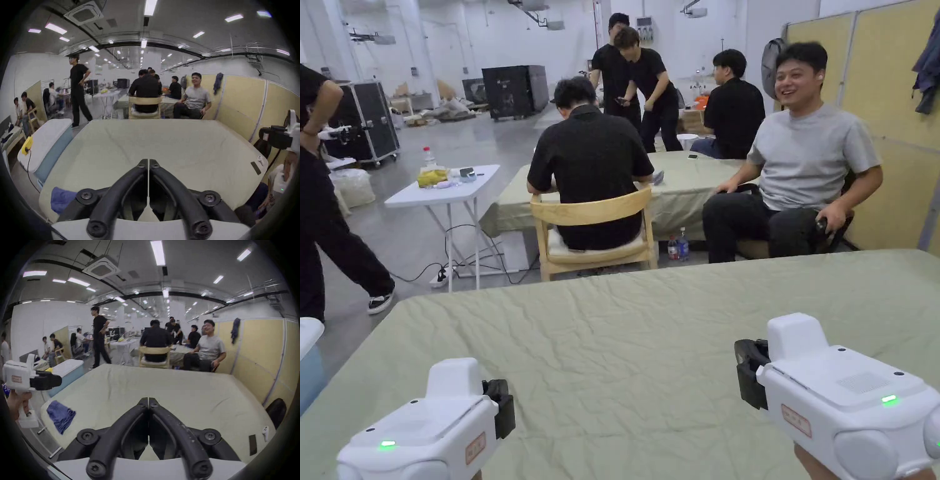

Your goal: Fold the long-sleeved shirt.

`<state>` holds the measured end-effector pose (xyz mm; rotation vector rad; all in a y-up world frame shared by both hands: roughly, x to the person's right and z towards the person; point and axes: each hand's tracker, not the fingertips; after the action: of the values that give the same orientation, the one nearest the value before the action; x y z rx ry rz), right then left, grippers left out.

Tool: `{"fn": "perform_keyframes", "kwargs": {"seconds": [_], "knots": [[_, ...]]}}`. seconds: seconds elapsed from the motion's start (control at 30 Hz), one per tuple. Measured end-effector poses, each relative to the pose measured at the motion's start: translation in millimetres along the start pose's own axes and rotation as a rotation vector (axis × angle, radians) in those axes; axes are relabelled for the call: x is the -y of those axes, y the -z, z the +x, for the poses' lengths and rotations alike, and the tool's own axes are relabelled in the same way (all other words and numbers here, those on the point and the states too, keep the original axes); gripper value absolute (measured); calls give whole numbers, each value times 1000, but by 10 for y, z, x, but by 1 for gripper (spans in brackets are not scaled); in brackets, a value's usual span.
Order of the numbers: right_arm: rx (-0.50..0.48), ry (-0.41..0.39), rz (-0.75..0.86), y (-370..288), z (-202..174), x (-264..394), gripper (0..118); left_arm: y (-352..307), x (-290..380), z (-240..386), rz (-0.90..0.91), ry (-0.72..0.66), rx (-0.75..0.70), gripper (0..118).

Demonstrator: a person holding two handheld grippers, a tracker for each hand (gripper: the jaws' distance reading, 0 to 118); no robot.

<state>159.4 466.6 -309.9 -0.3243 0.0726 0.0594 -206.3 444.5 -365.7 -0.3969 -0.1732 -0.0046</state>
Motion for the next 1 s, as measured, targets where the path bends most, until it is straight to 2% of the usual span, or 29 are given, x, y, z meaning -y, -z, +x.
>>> {"fn": "perform_keyframes", "kwargs": {"seconds": [0.17,0.33,0.47,0.53,0.7,0.77,0.8,0.83,0.87,0.9,0.93,1.0], "knots": [[76,9,40,14,276,-283,1,-60,-262,284,73,65,-33,1],[101,27,52,47,456,-476,1,-110,-529,292,129,27,-106,1],[112,25,56,49,513,-551,1,-153,-646,238,149,39,-151,1],[118,24,59,38,519,-558,1,-175,-685,183,170,-27,-169,1],[112,6,68,11,487,-597,1,-237,-696,167,165,4,-157,1],[101,25,73,2,496,-619,1,-248,-693,168,170,-11,-149,1],[98,32,75,-1,498,-627,3,-250,-693,170,171,-12,-148,13],[112,28,78,-3,488,-638,9,-254,-691,176,185,-15,-155,38],[145,9,89,-6,480,-652,27,-253,-692,167,217,-20,-168,76],[146,3,95,-3,477,-662,65,-242,-699,165,222,-26,-177,109],[154,9,96,4,479,-679,82,-227,-718,158,204,-61,-178,118],[151,41,110,-1,528,-689,98,-213,-749,138,201,-83,-184,118]]}}
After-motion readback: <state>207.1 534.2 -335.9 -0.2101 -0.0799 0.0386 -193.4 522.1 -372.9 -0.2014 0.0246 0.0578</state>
